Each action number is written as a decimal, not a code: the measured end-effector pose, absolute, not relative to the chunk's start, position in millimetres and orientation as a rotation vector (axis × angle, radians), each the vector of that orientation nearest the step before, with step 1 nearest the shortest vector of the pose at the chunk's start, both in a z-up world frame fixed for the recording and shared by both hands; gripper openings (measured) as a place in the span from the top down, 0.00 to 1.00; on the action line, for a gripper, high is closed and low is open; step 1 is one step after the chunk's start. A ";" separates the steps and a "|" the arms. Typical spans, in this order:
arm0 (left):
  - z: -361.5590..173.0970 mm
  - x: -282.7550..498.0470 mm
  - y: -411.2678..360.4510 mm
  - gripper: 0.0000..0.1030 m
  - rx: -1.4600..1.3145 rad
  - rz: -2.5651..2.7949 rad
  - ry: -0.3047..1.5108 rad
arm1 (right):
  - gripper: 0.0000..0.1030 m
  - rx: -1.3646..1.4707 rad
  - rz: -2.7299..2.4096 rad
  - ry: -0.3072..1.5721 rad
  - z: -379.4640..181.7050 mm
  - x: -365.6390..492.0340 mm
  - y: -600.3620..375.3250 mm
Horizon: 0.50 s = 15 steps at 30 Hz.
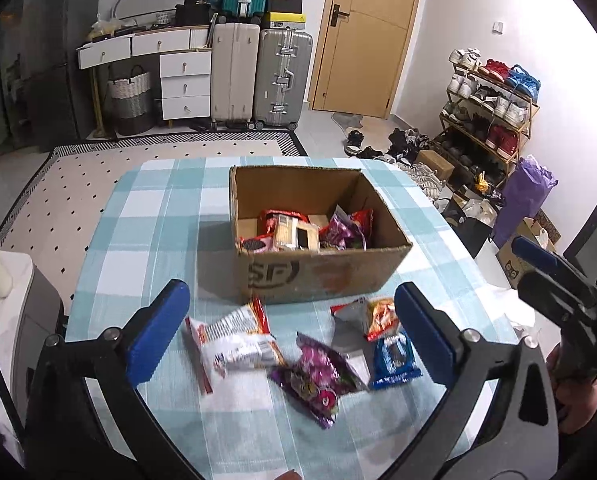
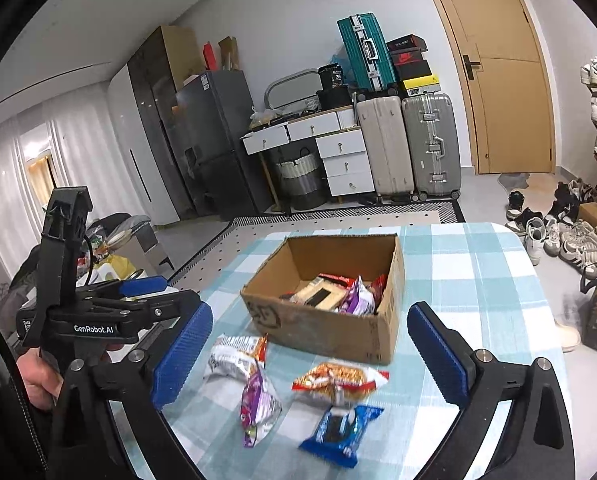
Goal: Organize snacks
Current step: 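Withdraw both grippers from the box back toward the remaining snacks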
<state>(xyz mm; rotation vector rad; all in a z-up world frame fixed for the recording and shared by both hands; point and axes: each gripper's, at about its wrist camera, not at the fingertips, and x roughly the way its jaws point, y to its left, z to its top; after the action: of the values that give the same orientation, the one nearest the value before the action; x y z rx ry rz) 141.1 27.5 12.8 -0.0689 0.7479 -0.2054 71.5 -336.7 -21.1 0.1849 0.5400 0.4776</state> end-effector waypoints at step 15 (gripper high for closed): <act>-40.1 91.7 33.1 0.01 -0.124 -0.194 0.806 | 0.02 0.136 0.465 0.612 -68.1 22.3 -326.5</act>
<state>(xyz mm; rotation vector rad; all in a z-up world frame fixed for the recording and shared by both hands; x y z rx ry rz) 91.7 33.1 -40.1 -0.1245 0.8061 -0.1943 22.3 -326.5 -68.1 0.1359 0.6124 0.4654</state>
